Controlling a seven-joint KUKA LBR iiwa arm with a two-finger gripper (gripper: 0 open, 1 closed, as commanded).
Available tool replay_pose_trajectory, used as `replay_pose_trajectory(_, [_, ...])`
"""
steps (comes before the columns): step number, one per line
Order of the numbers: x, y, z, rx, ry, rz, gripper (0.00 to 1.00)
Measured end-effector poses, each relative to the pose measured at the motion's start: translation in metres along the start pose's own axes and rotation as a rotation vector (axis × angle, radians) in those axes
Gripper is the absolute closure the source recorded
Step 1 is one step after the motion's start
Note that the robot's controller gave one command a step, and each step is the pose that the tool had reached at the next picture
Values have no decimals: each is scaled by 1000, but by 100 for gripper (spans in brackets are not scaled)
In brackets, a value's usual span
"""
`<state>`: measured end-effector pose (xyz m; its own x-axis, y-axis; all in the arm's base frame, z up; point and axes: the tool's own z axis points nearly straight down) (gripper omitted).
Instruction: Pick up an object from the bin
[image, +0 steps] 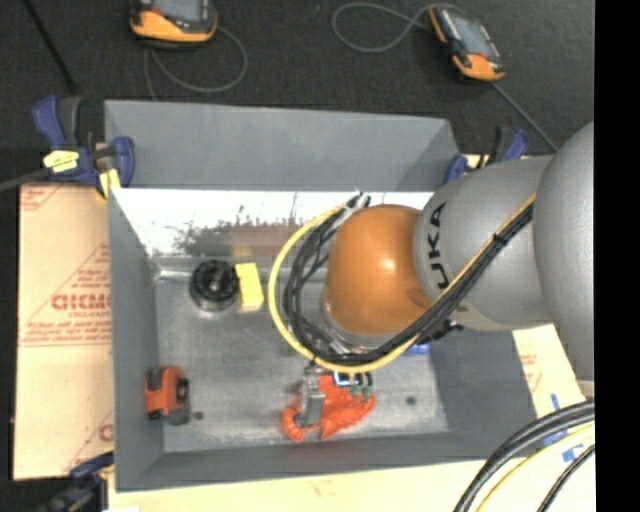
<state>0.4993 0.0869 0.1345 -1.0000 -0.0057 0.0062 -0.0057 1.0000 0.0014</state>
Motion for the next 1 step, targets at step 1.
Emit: replay_pose_trajectory(1, [-2, 0, -4, -1, -8, 3, 0])
